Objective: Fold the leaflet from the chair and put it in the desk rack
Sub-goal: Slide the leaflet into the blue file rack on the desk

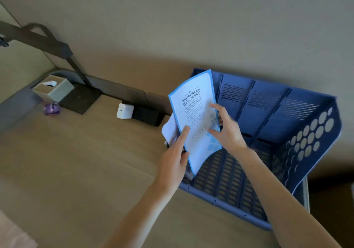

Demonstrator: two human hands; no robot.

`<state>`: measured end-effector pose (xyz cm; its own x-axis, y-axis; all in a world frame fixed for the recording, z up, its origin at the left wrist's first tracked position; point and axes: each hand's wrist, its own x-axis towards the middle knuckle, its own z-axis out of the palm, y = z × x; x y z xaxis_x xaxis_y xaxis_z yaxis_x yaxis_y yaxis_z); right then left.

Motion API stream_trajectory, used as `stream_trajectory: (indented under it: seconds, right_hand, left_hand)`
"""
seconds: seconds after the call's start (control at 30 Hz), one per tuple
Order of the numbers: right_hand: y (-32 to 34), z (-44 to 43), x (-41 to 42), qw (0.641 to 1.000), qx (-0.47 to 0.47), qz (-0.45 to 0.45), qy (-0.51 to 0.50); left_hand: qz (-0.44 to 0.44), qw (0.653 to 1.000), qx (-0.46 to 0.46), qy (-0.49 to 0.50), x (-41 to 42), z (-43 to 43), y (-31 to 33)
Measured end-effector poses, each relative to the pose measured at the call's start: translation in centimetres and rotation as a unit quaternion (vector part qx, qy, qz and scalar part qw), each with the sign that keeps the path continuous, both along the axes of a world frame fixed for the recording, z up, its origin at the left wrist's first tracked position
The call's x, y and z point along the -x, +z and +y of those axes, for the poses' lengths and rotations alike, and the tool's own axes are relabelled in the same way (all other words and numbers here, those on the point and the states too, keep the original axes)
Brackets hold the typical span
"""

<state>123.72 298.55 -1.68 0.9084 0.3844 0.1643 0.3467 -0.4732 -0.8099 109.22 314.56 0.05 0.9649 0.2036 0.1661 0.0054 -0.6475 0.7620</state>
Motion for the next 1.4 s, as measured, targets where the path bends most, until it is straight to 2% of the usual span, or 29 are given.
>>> stream_trajectory:
  seconds: [0.5, 1.27, 1.4]
  right_hand:
    - [-3.7, 1.9, -2.1, 0.997, -0.007, 0.058, 0.044]
    - [-3.8, 1.4, -3.0, 0.997, -0.002, 0.058, 0.060]
    - [-4.0, 1.2, -2.6, 0.998, -0.002, 0.051, 0.043]
  left_hand:
    - [-0.016, 0.999, -0.016, 0.044, 0.0, -1.3, -4.5]
    - [0.040, 0.997, 0.001, 0.061, -1.0, -2.1, -4.2]
    - [0.018, 0.998, -0.015, 0.056, -0.7, -2.3, -3.9]
